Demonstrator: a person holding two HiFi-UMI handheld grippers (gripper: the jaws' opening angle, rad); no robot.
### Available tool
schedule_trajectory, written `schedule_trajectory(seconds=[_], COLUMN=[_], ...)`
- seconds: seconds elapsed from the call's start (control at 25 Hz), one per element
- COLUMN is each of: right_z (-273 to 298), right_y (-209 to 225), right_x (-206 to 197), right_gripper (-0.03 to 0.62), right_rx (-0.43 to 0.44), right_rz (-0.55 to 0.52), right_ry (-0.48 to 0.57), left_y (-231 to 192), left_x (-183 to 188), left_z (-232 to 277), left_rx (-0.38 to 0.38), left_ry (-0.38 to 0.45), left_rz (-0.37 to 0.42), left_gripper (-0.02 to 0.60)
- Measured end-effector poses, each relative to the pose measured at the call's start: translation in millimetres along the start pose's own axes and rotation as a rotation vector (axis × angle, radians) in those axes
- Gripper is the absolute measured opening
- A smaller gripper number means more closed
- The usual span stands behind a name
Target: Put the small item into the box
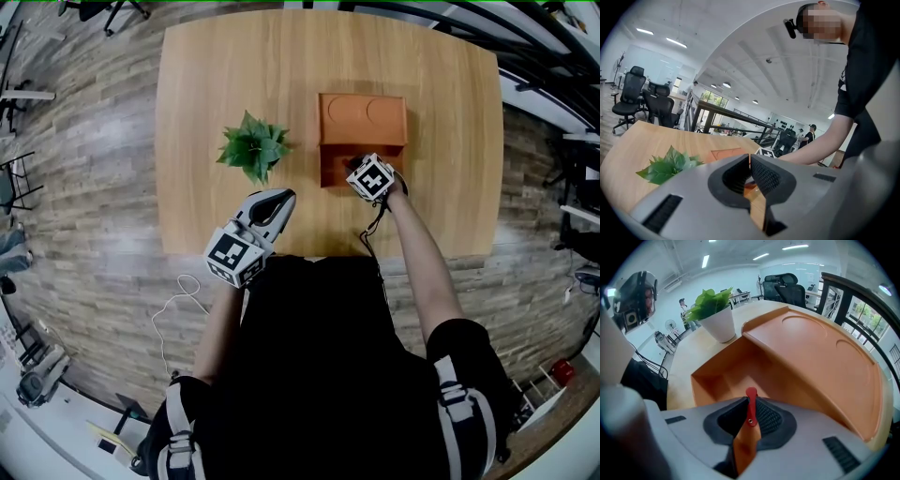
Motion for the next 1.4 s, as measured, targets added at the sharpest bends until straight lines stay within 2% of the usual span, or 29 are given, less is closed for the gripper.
schedule_trajectory(seconds=[0.36,0.48,0.84,1.0,1.4], right_z=[1.0,3.1,1.8,-8.6,-43.3], right_y=[1.4,-1.2,-7.2,-5.4,-22.1], right_x=[3.4,3.5,-1.0,4.1,0.6], right_gripper=[0.071,0.111,0.144,0.144,0.144], right_rx=[-0.013,0.001,0.001,-0.044,-0.166], right_rz=[-0.027,-0.029,0.016,0.015,0.091], right_ry=[-0.019,-0.007,0.001,0.034,0.104], left_y=[-1.6,-1.2,4.4,7.3,15.4], left_x=[-0.9,1.0,2.7,2.8,3.5], left_z=[-5.1,-5.1,-5.1,-8.9,-15.5], left_rx=[0.001,-0.003,-0.030,-0.048,-0.107], left_ry=[-0.006,-0.002,-0.010,-0.016,-0.033], left_rz=[0.007,0.011,0.036,0.052,0.085], left_gripper=[0.031,0.031,0.031,0.031,0.031])
Point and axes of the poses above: the fingertips, and each gripper's own axes: z forward along the fingers, y to its right, x out of its top, the point moved 4 cm from there along -z, backward along the fingers, and after that the axes turned 15 degrees about -z, right-handed, at the moved point
